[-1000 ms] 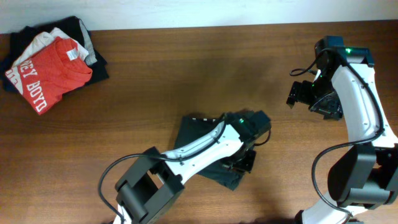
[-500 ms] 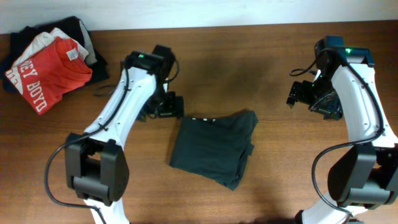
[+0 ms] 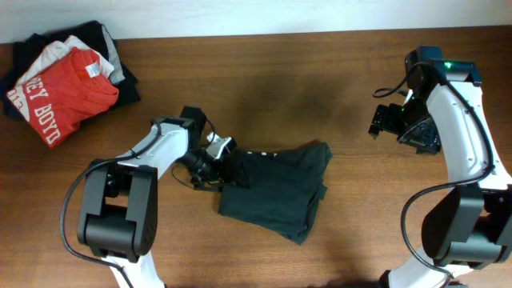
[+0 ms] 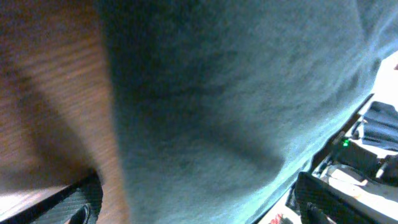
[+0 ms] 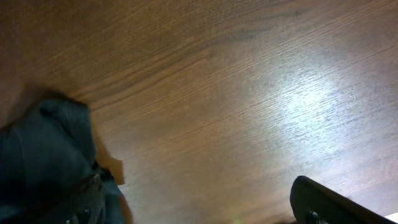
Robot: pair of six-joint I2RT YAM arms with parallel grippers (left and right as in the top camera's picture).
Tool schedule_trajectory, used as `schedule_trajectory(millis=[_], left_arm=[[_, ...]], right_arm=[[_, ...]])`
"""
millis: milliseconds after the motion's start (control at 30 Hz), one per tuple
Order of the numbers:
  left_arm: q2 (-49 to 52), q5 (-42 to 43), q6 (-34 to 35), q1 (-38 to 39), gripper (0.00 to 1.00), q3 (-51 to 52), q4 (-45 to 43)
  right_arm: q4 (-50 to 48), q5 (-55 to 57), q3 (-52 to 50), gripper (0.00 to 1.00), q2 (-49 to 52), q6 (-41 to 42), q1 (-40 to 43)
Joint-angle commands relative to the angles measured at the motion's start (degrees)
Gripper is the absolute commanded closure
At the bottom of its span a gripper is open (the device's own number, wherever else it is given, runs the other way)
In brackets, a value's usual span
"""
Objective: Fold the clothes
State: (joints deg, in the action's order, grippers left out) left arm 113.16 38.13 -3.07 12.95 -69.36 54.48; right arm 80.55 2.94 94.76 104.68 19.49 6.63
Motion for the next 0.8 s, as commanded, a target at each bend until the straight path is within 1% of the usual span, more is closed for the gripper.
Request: schedule_trajectory(millis=[0,33,67,100,167,200,233,267,367,400,433,567,633,700,767], left_arm=[[-0.35,1.64,1.55,0.96,0.08,3.76,-3.32],[-0.35,1.81,1.90,1.20,0.11,4.42,-4.02],[-0.35,2.29,2.25,1.55,0.23,5.09,-5.07],[-0.35,3.15,2.62,2.21,0.42,5.86,-6.88],[-0.37,3.02,4.83,2.71,0.71,5.90,-8.72],[-0.37,3.04,5.75,2.51,0.79,5.88,-9.27],[-0.37,3.02,6.60,2.05,0.96,5.75,-9.77],[-0.37,3.02,6.78,1.18,0.99,5.07,-9.84],[-0.37,2.82,7.15,-2.10,0.99,1.09,-9.29],[-0.37,1.62,8.68,-3.19,0.99,-0.02,-9.20],[-0.37,-0.76,10.64,-5.01,0.99,-1.40,-9.11],[-0.37,-13.55,14.01,-14.71,0.99,-4.55,-8.70],[-0.37,-21.29,15.91,-21.35,0.99,-4.74,-7.10],[-0.37,-26.88,21.03,-27.85,0.99,-5.84,-2.25],[-0.37,-27.47,24.55,-35.15,0.99,-8.98,4.70]], right_arm=[[0.02,0.13,0.68,0.01,-0.81,0.55,0.20],[0.02,0.13,0.68,0.01,-0.81,0.52,0.20],[0.02,0.13,0.68,0.01,-0.81,0.52,0.20],[0.02,0.13,0.68,0.01,-0.81,0.52,0.20],[0.02,0.13,0.68,0.01,-0.81,0.55,0.20],[0.02,0.13,0.68,0.01,-0.81,0.52,0.20],[0.02,0.13,0.68,0.01,-0.81,0.52,0.20],[0.02,0.13,0.68,0.01,-0.81,0.55,0.20],[0.02,0.13,0.68,0.01,-0.81,0.52,0.20],[0.02,0.13,0.68,0.01,-0.81,0.52,0.20],[0.02,0.13,0.68,0.01,-0.81,0.52,0.20],[0.02,0.13,0.68,0.01,-0.81,0.52,0.20],[0.02,0.13,0.68,0.01,-0.81,0.55,0.20],[0.02,0.13,0.68,0.01,-0.81,0.52,0.20],[0.02,0.13,0.68,0.01,-0.81,0.52,0.20]])
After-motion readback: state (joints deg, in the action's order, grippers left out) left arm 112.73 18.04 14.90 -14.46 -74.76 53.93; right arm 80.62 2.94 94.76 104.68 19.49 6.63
